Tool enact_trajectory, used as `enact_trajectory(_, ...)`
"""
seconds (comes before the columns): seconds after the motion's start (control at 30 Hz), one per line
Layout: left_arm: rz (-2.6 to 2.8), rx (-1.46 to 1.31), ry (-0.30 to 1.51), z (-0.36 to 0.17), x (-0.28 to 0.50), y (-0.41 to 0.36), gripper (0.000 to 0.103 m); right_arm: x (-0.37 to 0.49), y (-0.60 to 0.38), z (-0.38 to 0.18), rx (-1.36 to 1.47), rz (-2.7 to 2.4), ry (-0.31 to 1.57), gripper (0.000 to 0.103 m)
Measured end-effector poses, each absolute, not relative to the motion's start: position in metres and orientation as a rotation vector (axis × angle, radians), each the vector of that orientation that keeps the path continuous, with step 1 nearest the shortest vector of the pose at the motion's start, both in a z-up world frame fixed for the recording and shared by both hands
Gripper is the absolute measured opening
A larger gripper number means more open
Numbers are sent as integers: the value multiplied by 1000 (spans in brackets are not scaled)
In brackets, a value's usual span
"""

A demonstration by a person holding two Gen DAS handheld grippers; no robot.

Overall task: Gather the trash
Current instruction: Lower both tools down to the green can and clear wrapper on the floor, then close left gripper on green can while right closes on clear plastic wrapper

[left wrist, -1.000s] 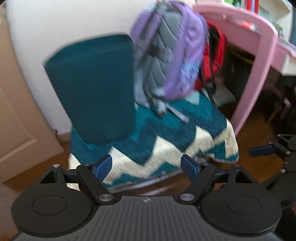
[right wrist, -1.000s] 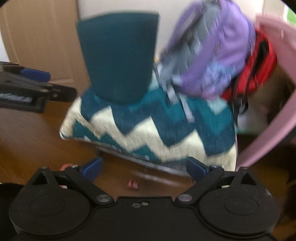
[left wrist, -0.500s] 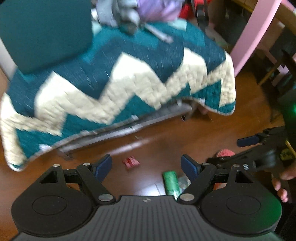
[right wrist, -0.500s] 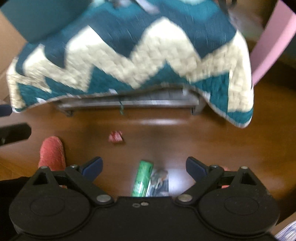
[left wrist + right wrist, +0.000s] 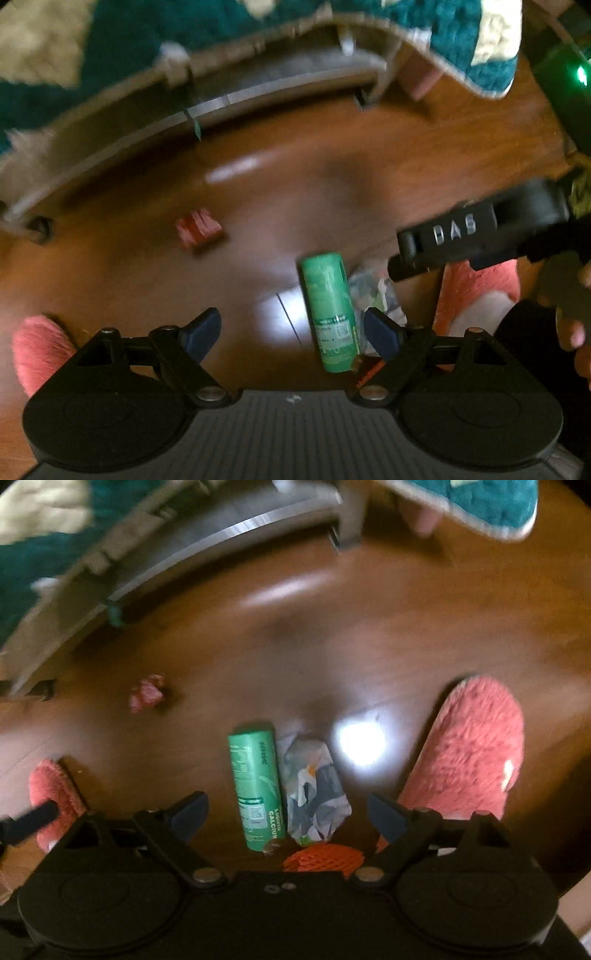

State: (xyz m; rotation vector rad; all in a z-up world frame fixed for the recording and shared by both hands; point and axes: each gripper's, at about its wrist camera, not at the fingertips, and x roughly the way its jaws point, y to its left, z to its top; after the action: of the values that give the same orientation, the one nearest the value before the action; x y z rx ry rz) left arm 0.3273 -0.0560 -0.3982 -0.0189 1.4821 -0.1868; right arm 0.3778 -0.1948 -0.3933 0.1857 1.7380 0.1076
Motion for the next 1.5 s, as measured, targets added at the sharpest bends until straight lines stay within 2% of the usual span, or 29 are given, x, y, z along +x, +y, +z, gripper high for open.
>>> enact_trajectory(0.37, -180, -43, 1603, -501, 322, -78, 85, 385, -199, -487, 269, 81, 1878, 73)
enact_trajectory(0.73, -219, -71, 1693, -554, 323, -96, 85, 379, -189, -533, 252, 83, 1955, 53)
enact_trajectory(0.83, -229, -65, 1700, -560, 325, -97, 83, 378, -188, -538, 240, 89, 1955, 47)
enact_trajectory(0.9, -231, -69, 1701, -562, 327, -94, 74, 378, -186, -541, 219, 90, 1958, 37)
enact_trajectory(0.97, -223, -84, 1719, -565, 330, -90, 54, 377, -186, -542, 207, 94, 1951, 28)
enact_trajectory(1.2, -168, -119, 1700, -558, 334, -63, 51, 377, -174, -530, 136, 126, 1889, 6)
enact_trajectory(1.5, -88, -158, 1623, -505, 337, -29, 50, 388, -170, -468, 108, 142, 1741, 5)
